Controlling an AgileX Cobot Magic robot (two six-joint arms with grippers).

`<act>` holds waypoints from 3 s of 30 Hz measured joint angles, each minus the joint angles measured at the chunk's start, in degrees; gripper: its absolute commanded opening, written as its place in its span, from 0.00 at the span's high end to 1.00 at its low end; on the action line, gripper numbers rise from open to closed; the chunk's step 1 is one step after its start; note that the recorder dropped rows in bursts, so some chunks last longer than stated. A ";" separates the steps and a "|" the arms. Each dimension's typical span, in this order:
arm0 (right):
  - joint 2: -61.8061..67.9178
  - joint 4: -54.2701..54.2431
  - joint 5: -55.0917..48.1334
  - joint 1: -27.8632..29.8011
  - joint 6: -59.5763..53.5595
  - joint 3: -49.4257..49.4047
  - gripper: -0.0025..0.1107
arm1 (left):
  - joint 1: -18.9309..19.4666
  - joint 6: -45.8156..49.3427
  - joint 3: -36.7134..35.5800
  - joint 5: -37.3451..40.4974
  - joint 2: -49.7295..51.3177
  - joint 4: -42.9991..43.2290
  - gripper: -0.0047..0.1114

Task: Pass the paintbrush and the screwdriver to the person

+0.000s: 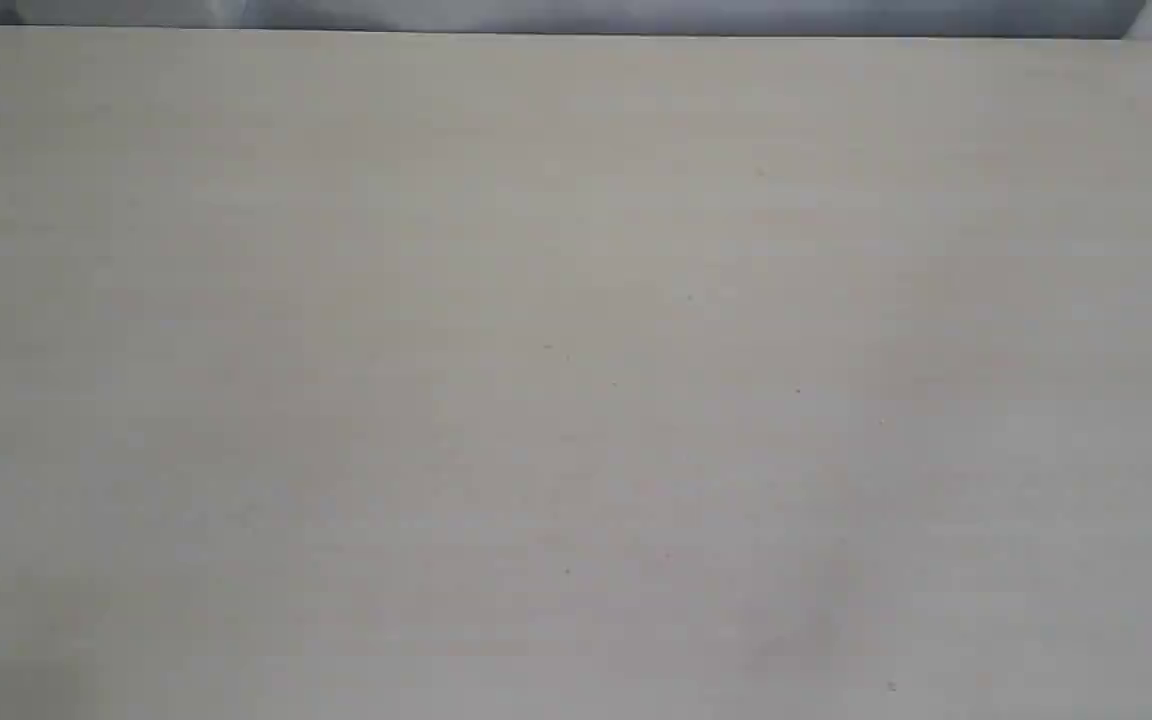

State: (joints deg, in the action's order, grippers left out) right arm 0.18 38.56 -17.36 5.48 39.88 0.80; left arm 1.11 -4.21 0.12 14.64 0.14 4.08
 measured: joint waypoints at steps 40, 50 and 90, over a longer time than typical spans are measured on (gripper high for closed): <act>0.00 -30.00 3.06 0.00 -37.50 -0.61 0.94 | 0.00 0.00 0.00 0.00 0.00 0.00 0.96; 0.00 -31.62 -0.45 0.00 -37.50 -0.61 0.94 | 0.00 0.00 0.00 0.00 0.00 0.00 0.96; 0.00 -31.84 -2.08 0.00 -37.50 -0.61 0.94 | 0.00 0.00 0.00 0.00 0.00 0.00 0.96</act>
State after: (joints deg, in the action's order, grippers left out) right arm 0.18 6.72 -19.44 5.48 2.39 0.19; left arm 1.11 -4.21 0.12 14.64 0.14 4.08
